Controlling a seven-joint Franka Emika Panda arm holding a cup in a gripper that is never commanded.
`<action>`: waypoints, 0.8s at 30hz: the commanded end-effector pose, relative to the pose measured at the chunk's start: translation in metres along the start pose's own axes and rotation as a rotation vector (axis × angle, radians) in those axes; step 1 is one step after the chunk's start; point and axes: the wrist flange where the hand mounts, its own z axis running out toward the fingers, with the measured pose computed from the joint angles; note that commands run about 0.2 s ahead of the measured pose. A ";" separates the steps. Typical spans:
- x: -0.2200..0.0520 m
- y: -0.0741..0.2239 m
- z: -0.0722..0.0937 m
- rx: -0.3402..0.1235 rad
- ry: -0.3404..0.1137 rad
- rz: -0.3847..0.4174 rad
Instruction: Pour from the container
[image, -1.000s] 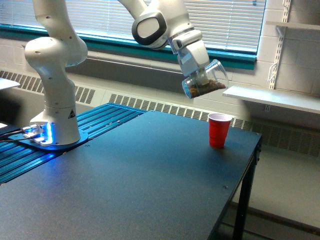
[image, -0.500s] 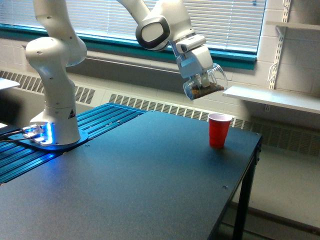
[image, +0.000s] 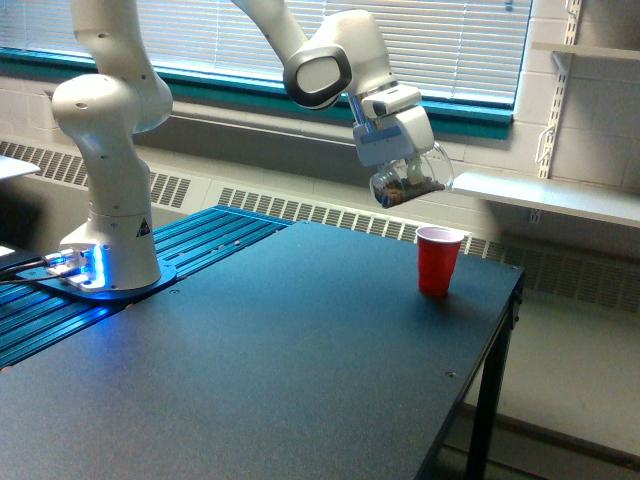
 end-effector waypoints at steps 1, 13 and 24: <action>0.002 -0.016 0.003 0.003 -0.005 -0.036; -0.003 -0.036 0.014 -0.009 -0.041 -0.085; -0.009 -0.050 0.025 -0.021 -0.079 -0.122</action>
